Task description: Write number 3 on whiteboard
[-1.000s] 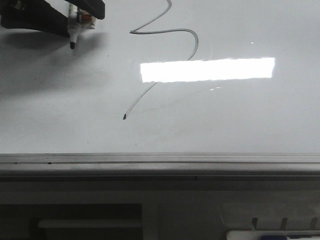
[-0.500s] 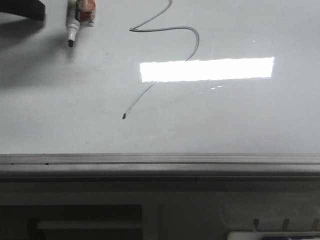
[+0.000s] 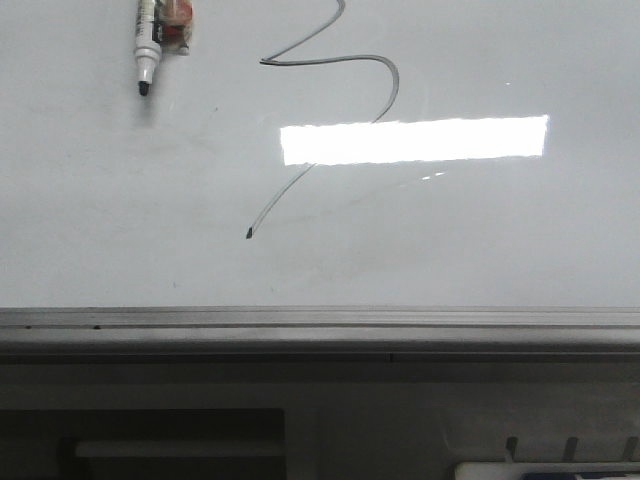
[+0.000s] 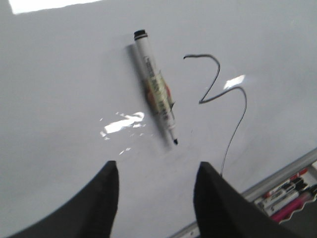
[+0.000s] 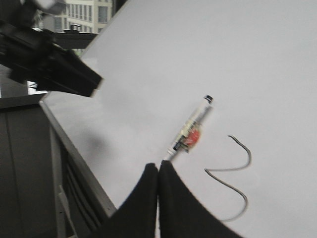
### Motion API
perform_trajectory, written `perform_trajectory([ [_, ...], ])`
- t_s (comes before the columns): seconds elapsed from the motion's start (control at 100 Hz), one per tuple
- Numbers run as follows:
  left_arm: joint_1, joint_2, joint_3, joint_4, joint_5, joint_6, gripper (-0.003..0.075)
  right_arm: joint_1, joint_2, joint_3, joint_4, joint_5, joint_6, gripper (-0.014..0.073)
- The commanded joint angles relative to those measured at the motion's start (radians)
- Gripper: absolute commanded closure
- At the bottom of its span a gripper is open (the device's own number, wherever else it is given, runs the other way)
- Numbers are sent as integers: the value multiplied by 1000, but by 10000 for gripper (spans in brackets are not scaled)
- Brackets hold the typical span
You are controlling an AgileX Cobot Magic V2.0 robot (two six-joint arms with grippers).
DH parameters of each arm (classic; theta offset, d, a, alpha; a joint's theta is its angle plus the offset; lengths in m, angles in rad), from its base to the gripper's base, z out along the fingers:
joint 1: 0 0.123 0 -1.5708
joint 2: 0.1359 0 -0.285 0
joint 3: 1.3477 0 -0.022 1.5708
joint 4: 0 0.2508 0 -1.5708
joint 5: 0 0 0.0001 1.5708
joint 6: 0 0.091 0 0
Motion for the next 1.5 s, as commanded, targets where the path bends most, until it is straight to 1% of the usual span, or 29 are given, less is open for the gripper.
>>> perform_trajectory([
  [0.0, 1, -100, -2, 51, 31, -3, 566, -8, -77, 94, 15, -185, 0, 643],
  [0.06, 1, -173, 30, 51, 48, -3, 665, -8, -144, 181, 33, -274, 0, 643],
  [0.12, 1, -256, 65, 41, 55, -3, 743, -8, -200, 243, 54, -324, 0, 643],
  [0.17, 1, -320, 100, 30, 55, -3, 741, -8, -245, 283, 73, -343, 0, 643],
  [0.27, 1, -441, 176, -4, 55, -3, 741, -8, -319, 328, 75, -339, 0, 643],
  [0.35, 1, -522, 228, -35, 55, -3, 741, -8, -348, 344, 75, -341, 0, 643],
  [0.47, 1, -591, 283, -64, 54, -3, 741, -8, -355, 352, 75, -343, 0, 643],
  [0.59, 1, -607, 300, -97, 54, -3, 741, -8, -355, 352, 75, -345, 0, 643],
  [1.01, 1, -607, 304, -97, 54, -3, 741, -8, -355, 352, 75, -345, 0, 643],
  [1.04, 1, -607, 304, -71, 51, -3, 741, -8, -355, 352, 75, -345, 0, 643],
  [1.12, 1, -607, 302, 57, 40, -3, 741, -8, -355, 352, 75, -345, 0, 643],
  [1.25, 1, -607, 339, 122, 35, -3, 741, -8, -355, 352, 75, -345, 0, 643],
  [1.3, 15, -607, 360, 142, 33, -3, 741, -8, -355, 352, 75, -345, 0, 643],
  [1.35, 41, -608, 384, 144, -23, -3, 741, -8, -355, 352, 75, -347, 0, 643],
  [1.4, 90, -608, 415, 167, -101, -3, 741, -8, -355, 352, 75, -347, 0, 643],
  [1.49, 182, -608, 497, 202, -295, 9, 741, -8, -355, 352, 75, -347, 0, 643],
])
